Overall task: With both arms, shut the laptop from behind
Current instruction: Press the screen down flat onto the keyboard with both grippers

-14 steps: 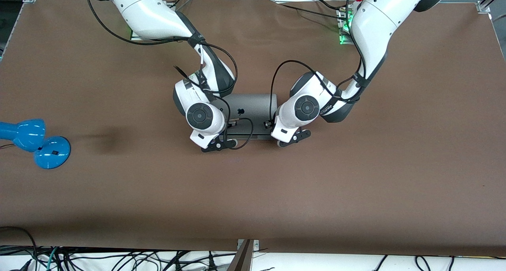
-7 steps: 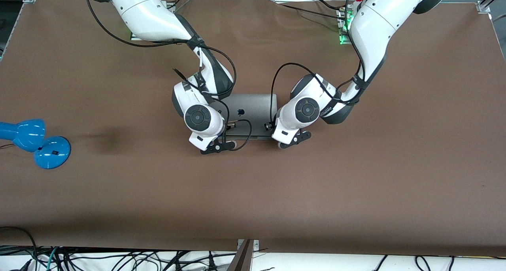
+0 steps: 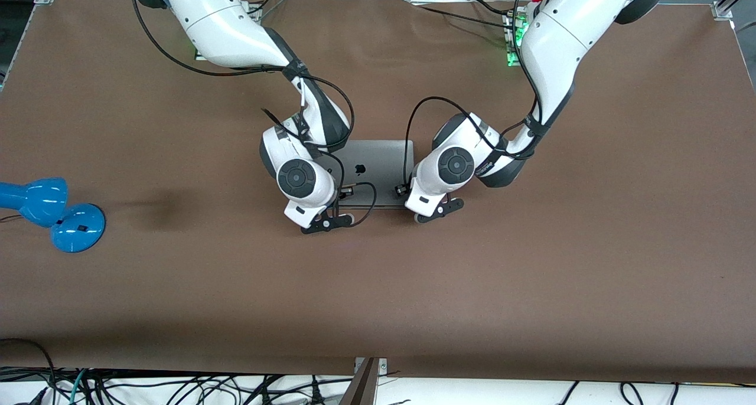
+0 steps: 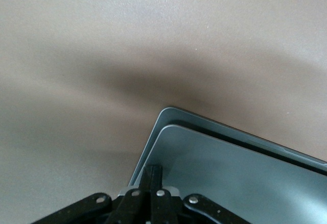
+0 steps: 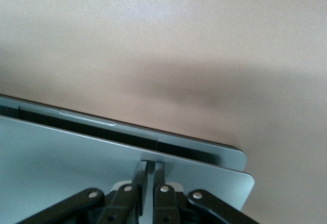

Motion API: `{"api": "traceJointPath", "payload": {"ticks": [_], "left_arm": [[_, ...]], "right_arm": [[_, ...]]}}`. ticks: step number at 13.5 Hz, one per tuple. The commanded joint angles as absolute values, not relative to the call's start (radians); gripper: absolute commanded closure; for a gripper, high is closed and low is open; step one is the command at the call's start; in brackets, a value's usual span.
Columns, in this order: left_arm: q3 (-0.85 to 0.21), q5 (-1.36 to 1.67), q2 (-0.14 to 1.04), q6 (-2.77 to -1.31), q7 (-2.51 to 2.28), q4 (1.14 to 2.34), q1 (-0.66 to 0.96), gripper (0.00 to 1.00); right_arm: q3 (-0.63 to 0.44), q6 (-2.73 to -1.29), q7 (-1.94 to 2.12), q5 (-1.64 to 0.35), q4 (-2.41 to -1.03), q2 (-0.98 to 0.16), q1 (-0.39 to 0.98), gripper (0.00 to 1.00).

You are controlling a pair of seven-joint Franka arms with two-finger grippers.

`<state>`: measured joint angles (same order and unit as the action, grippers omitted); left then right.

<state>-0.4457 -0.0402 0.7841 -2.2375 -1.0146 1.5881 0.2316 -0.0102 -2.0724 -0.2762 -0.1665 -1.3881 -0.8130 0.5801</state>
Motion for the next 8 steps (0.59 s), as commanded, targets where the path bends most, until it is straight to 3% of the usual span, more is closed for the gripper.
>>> {"api": "traceJointPath", "payload": {"ticks": [1, 8], "left_arm": [[-0.434, -0.075, 0.81, -2.237, -1.037, 1.554, 0.25, 1.0], [-0.413, -0.086, 0.822, -2.27, -1.037, 1.554, 0.27, 1.0]], "right_arm": [[-0.005, -2.091, -0.267, -0.153, -1.391, -0.816, 0.575, 0.88], [-0.005, -2.109, -0.241, -0.153, -1.391, -0.822, 0.571, 0.88]]}}
